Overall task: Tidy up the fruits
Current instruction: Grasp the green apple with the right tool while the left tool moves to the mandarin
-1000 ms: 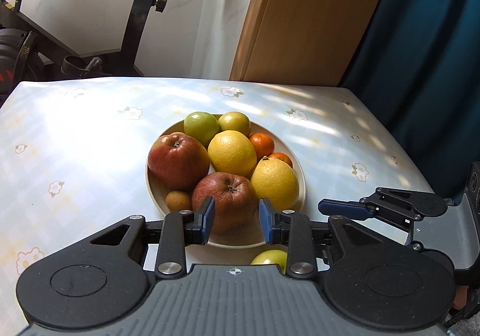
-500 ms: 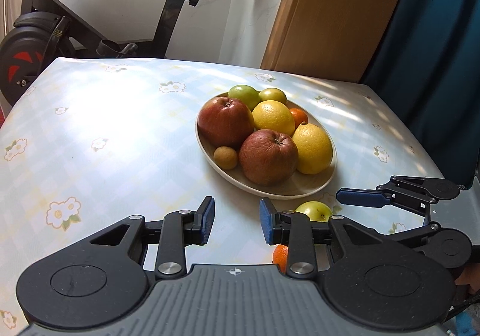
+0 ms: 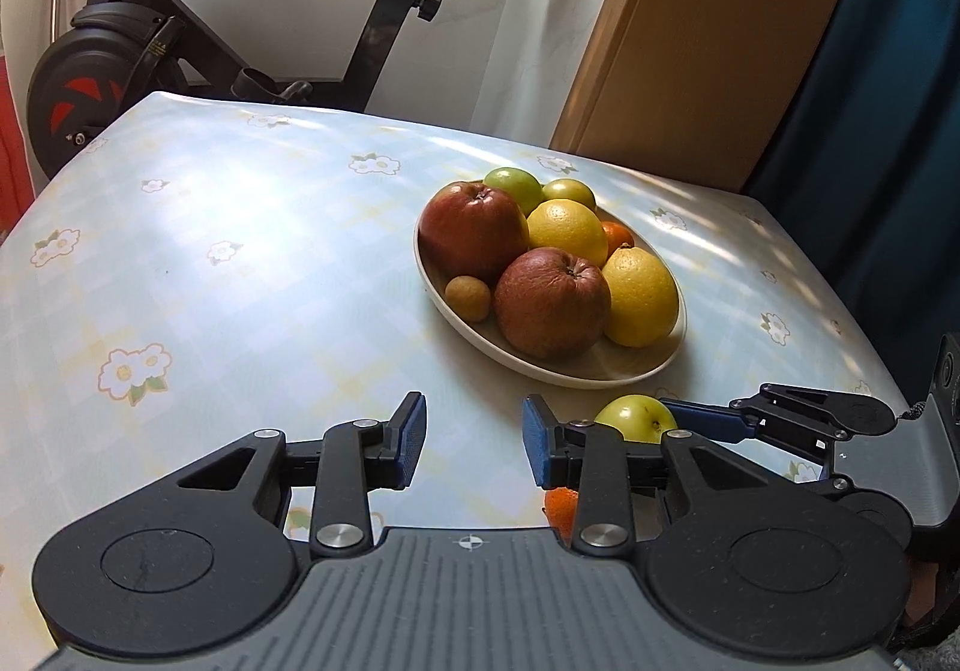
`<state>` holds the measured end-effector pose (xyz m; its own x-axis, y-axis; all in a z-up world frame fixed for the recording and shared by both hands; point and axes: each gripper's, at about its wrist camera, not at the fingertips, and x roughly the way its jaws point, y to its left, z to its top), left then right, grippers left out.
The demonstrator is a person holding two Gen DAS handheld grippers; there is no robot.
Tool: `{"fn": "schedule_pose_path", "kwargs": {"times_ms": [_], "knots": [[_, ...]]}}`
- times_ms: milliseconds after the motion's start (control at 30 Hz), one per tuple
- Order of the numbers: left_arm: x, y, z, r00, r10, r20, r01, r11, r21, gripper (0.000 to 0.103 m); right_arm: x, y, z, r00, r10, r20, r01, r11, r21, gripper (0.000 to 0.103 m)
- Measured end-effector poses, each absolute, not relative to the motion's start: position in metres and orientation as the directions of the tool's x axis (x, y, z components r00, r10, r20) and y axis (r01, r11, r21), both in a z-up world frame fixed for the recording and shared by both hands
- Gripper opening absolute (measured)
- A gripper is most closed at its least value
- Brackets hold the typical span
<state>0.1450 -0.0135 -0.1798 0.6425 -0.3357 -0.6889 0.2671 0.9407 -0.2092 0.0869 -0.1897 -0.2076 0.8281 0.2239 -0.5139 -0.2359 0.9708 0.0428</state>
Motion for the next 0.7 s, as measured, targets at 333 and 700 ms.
{"fn": "schedule_pose_path", "kwargs": {"times_ms": [333,700], "knots": [[0.125,-0.026,-0.185,0.667,-0.340,-0.664,0.269,0.940,-0.210,0.043,0.062,-0.211,-0.213,0.902,0.194,-0.385,-0.173,0.981,0.089,0.043],[0.119,-0.037,-0.195,0.628,-0.378,-0.680,0.303,0.924,-0.233,0.043,0.061,-0.224,-0.216,0.914,0.184,-0.363,-0.140,0.980,0.144,0.043]]}}
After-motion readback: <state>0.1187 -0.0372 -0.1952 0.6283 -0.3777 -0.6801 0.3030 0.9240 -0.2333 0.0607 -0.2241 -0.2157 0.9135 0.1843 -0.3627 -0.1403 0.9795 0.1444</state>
